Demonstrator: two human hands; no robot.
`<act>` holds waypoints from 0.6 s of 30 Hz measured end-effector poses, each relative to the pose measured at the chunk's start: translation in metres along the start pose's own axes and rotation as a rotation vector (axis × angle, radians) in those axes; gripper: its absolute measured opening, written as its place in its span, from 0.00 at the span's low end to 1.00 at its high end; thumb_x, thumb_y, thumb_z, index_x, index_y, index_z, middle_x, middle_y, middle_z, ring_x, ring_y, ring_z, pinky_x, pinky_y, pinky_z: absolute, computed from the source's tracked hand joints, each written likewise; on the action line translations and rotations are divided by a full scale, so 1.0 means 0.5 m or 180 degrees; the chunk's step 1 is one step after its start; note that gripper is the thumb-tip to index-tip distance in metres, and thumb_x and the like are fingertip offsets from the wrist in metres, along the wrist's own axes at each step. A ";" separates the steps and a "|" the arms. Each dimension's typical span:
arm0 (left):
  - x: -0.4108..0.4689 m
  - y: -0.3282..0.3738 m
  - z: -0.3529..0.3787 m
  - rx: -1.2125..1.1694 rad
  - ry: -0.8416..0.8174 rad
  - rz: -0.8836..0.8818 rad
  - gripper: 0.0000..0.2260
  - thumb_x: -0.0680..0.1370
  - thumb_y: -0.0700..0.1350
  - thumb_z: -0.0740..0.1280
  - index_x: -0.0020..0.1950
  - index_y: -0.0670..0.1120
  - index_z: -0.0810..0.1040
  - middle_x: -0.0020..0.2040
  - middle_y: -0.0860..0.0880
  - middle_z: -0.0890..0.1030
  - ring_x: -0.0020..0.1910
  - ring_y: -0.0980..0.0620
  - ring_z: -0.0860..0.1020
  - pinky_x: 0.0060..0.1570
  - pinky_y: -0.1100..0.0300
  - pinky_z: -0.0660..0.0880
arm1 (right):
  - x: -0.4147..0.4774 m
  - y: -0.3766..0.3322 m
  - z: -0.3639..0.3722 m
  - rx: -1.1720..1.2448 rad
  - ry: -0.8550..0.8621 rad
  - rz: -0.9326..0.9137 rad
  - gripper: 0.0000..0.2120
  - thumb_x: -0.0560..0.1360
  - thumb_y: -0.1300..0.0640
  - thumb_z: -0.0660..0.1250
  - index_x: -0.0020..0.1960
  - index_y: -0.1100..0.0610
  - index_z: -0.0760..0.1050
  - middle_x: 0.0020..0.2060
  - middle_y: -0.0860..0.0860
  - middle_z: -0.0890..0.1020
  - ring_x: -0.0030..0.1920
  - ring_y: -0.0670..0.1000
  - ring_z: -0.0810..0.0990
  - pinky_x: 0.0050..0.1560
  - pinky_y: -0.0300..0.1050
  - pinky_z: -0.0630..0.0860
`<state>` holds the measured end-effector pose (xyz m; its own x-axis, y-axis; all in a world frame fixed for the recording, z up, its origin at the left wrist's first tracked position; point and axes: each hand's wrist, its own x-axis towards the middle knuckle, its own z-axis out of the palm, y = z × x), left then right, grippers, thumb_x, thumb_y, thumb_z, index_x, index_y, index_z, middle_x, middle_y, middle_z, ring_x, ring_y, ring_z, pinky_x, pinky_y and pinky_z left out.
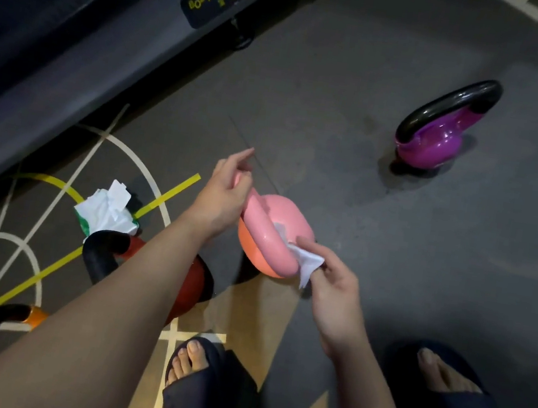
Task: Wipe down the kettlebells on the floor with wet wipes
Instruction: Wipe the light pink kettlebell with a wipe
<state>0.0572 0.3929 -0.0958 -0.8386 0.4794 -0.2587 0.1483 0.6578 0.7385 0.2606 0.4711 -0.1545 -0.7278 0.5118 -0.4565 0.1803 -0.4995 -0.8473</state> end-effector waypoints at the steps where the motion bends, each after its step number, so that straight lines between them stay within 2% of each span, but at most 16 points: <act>1: -0.004 -0.001 0.000 -0.0012 -0.0053 0.0057 0.19 0.85 0.42 0.58 0.76 0.52 0.69 0.67 0.50 0.73 0.65 0.59 0.72 0.69 0.60 0.68 | -0.002 -0.001 0.007 -0.0105 -0.0126 -0.0033 0.26 0.77 0.74 0.59 0.59 0.48 0.84 0.58 0.46 0.86 0.62 0.47 0.82 0.68 0.55 0.76; 3: -0.012 -0.003 -0.001 -0.0031 -0.0185 0.0165 0.19 0.83 0.43 0.59 0.75 0.51 0.69 0.68 0.49 0.75 0.65 0.59 0.73 0.68 0.64 0.67 | -0.009 0.001 0.021 -0.0246 -0.0361 -0.0050 0.28 0.75 0.77 0.59 0.60 0.51 0.83 0.57 0.45 0.86 0.62 0.44 0.82 0.69 0.49 0.75; 5: -0.017 -0.008 -0.009 -0.0040 -0.0252 0.0201 0.20 0.80 0.47 0.58 0.73 0.55 0.71 0.67 0.51 0.76 0.66 0.58 0.74 0.69 0.61 0.68 | -0.016 0.009 0.031 -0.0375 -0.0491 0.0008 0.28 0.75 0.78 0.59 0.63 0.53 0.82 0.58 0.44 0.85 0.62 0.42 0.81 0.70 0.45 0.74; 7: -0.021 -0.012 -0.018 -0.0098 -0.0251 0.0134 0.20 0.79 0.48 0.57 0.71 0.56 0.72 0.66 0.52 0.77 0.67 0.57 0.75 0.68 0.60 0.70 | -0.022 0.016 0.036 -0.0611 -0.0543 -0.0017 0.29 0.76 0.75 0.59 0.64 0.47 0.82 0.59 0.40 0.84 0.63 0.40 0.79 0.69 0.40 0.73; 9: -0.027 -0.018 -0.032 -0.0165 -0.0181 0.0030 0.19 0.81 0.45 0.58 0.71 0.53 0.74 0.68 0.52 0.77 0.66 0.60 0.75 0.64 0.63 0.71 | -0.021 0.019 0.038 -0.0888 -0.0556 -0.0121 0.30 0.77 0.72 0.57 0.63 0.41 0.82 0.59 0.36 0.83 0.62 0.38 0.79 0.64 0.37 0.74; 12: -0.041 -0.030 -0.056 -0.0277 -0.0046 -0.0135 0.17 0.85 0.39 0.56 0.71 0.48 0.75 0.67 0.53 0.78 0.54 0.70 0.77 0.51 0.74 0.71 | -0.015 0.026 0.044 -0.1285 -0.0578 -0.0413 0.30 0.75 0.72 0.58 0.64 0.43 0.82 0.60 0.37 0.83 0.60 0.37 0.79 0.59 0.32 0.73; 14: -0.048 -0.037 -0.061 -0.0330 0.0091 -0.0201 0.17 0.84 0.37 0.56 0.69 0.47 0.77 0.63 0.55 0.80 0.47 0.72 0.77 0.46 0.75 0.71 | -0.016 0.031 0.053 -0.1461 -0.0646 -0.0573 0.30 0.73 0.74 0.60 0.65 0.48 0.82 0.60 0.38 0.82 0.62 0.37 0.78 0.62 0.28 0.71; 16: -0.053 -0.043 -0.056 -0.0385 0.0204 -0.0207 0.16 0.83 0.36 0.56 0.67 0.45 0.77 0.52 0.61 0.83 0.42 0.71 0.77 0.43 0.72 0.72 | -0.019 0.042 0.061 -0.1635 -0.0692 -0.0825 0.32 0.70 0.77 0.61 0.65 0.52 0.82 0.62 0.42 0.82 0.65 0.39 0.77 0.67 0.30 0.68; 18: -0.052 -0.043 -0.048 -0.0420 0.0199 -0.0204 0.15 0.84 0.35 0.56 0.66 0.43 0.77 0.42 0.60 0.83 0.35 0.69 0.76 0.38 0.71 0.72 | -0.019 0.053 0.064 -0.1809 -0.0688 -0.1056 0.33 0.67 0.78 0.60 0.66 0.55 0.81 0.64 0.46 0.81 0.67 0.41 0.75 0.70 0.32 0.66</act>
<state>0.0636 0.3524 -0.0900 -0.8758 0.3991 -0.2716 0.0267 0.6019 0.7982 0.2511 0.4306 -0.1639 -0.9092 0.3940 -0.1343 0.2011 0.1333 -0.9705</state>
